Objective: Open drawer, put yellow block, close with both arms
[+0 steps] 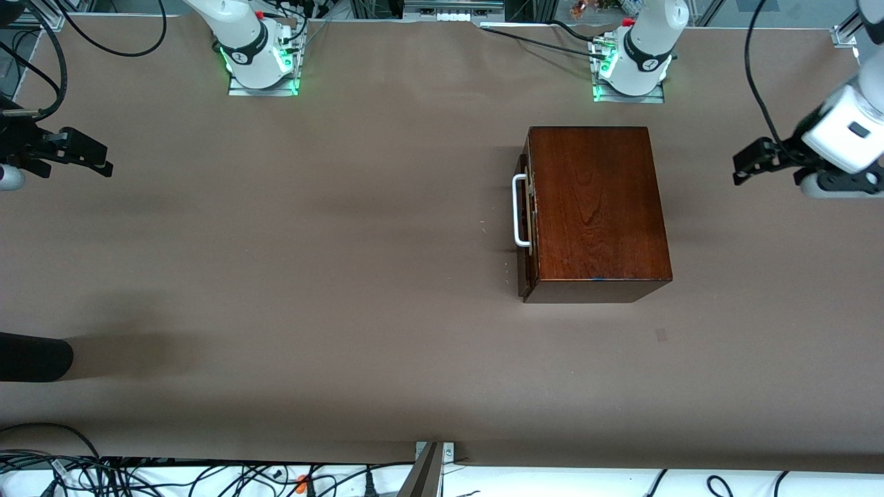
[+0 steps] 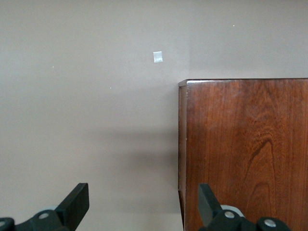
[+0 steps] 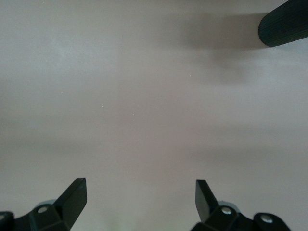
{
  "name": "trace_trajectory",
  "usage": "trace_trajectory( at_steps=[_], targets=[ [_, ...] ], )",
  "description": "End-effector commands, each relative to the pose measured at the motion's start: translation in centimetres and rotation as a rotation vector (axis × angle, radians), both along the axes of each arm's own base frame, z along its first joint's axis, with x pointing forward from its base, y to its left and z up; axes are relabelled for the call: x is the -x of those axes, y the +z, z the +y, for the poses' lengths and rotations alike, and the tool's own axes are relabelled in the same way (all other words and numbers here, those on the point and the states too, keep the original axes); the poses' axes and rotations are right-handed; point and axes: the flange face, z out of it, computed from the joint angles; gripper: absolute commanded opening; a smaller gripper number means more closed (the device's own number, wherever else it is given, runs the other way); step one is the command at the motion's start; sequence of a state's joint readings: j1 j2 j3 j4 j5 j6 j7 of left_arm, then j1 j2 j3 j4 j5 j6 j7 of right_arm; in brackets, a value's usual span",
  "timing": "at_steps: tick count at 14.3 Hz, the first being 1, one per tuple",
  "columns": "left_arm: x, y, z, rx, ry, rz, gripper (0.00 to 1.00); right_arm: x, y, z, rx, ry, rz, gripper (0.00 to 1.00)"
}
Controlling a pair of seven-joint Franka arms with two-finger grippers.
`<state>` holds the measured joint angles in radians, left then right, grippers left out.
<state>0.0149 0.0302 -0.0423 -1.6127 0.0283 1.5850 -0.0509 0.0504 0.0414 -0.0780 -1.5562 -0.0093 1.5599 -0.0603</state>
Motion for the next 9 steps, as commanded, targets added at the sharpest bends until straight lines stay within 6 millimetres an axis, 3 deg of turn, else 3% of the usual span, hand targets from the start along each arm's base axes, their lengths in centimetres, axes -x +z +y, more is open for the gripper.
trace_trajectory(
  at_steps=[1,5,9],
  targets=[
    [-0.5,0.9,-1.3,0.045,-0.013,0.011,1.00,0.8,0.7,-0.2,-0.016,0.013,-0.015,1.00],
    [1.3,0.2,-0.5,0.045,-0.002,-0.020,1.00,0.8,0.7,-0.2,-0.017,0.013,-0.014,1.00],
    [1.3,0.6,-0.6,0.041,-0.006,-0.035,1.00,0.8,0.7,-0.2,-0.016,0.013,-0.015,1.00]
  ],
)
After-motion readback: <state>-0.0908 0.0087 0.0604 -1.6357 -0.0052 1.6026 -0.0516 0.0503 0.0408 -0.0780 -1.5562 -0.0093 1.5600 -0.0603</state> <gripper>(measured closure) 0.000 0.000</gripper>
